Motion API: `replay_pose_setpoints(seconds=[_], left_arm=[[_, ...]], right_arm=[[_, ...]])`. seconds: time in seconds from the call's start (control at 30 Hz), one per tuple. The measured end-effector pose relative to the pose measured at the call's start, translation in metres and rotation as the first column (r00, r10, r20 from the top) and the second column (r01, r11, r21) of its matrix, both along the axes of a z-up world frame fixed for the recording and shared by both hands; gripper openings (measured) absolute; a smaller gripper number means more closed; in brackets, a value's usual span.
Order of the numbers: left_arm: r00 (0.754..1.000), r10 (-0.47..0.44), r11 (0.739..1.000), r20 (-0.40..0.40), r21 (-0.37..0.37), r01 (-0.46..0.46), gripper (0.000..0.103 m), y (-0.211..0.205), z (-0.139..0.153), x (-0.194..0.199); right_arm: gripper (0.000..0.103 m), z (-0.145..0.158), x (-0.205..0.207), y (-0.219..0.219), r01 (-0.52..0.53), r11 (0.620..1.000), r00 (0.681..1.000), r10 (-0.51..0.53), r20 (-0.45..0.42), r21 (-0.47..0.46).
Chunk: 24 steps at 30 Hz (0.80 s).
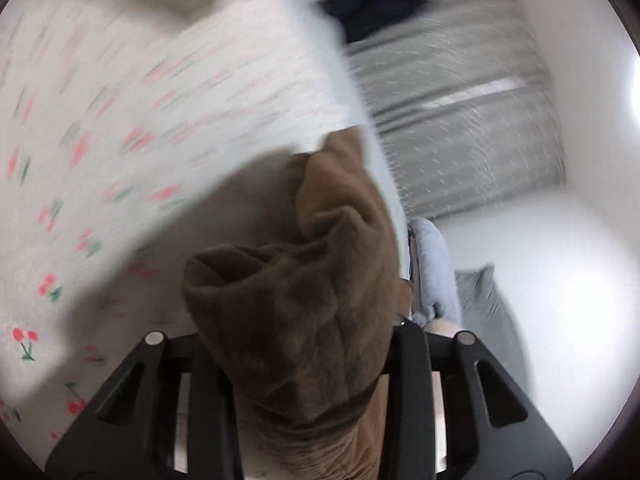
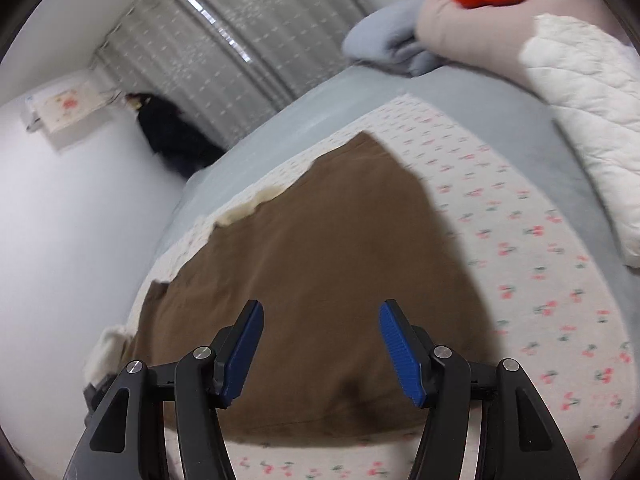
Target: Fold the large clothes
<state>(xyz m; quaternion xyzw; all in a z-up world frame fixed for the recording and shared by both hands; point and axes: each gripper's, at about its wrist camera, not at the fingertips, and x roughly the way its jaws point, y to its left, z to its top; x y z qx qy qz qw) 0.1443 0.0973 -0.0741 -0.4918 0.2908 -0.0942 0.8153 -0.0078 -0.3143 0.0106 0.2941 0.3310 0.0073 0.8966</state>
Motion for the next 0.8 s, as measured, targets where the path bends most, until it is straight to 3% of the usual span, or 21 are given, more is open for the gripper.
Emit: replay_pose_setpoints(seconds=[0.1, 0.2, 0.3, 0.47, 0.57, 0.6, 0.67, 0.73, 0.77, 0.8], left_arm=[[0.99, -0.07, 0.989, 0.125, 0.135, 0.053, 0.034, -0.036, 0.061, -0.002], [0.958, -0.19, 0.957, 0.214, 0.256, 0.133, 0.033, -0.088, 0.111, 0.005], [0.92, -0.297, 0.921, 0.255, 0.331, 0.206, 0.033, -0.134, 0.138, 0.004], [0.834, -0.492, 0.818, 0.251, 0.462, 0.343, 0.033, -0.225, 0.158, 0.002], [0.758, -0.625, 0.702, 0.185, 0.557, 0.443, 0.034, -0.283, 0.146, -0.01], [0.725, -0.672, 0.65, 0.152, 0.59, 0.479, 0.035, -0.302, 0.137, -0.021], [0.647, -0.76, 0.534, 0.06, 0.625, 0.569, 0.039, -0.339, 0.109, -0.028], [0.551, -0.832, 0.396, -0.06, 0.632, 0.666, 0.048, -0.369, 0.071, -0.031], [0.517, -0.852, 0.353, -0.078, 0.644, 0.679, 0.051, -0.376, 0.059, -0.04], [0.498, -0.864, 0.338, -0.073, 0.649, 0.681, 0.054, -0.377, 0.053, -0.046]], right_arm=[[0.063, 0.007, 0.013, 0.02, -0.048, 0.998, 0.999, 0.048, 0.014, -0.028], [0.063, 0.014, 0.021, 0.023, -0.082, 0.996, 0.996, 0.083, 0.023, -0.031], [0.063, 0.018, 0.024, 0.017, -0.099, 0.995, 0.995, 0.099, 0.03, 0.001], [0.067, 0.01, 0.03, -0.016, -0.089, 0.991, 0.996, 0.086, 0.039, 0.101], [0.072, 0.004, 0.025, -0.036, -0.071, 0.987, 0.997, 0.065, 0.044, 0.147], [0.073, -0.001, 0.023, -0.045, -0.063, 0.982, 0.998, 0.057, 0.041, 0.178], [0.074, -0.011, 0.017, -0.062, -0.046, 0.968, 0.999, 0.039, 0.033, 0.249], [0.075, -0.028, 0.01, -0.088, -0.013, 0.934, 1.0, 0.017, -0.008, 0.358], [0.076, -0.036, 0.007, -0.097, 0.0, 0.917, 1.0, 0.012, -0.029, 0.399], [0.078, -0.041, 0.007, -0.104, 0.007, 0.904, 0.999, 0.012, -0.041, 0.428]])
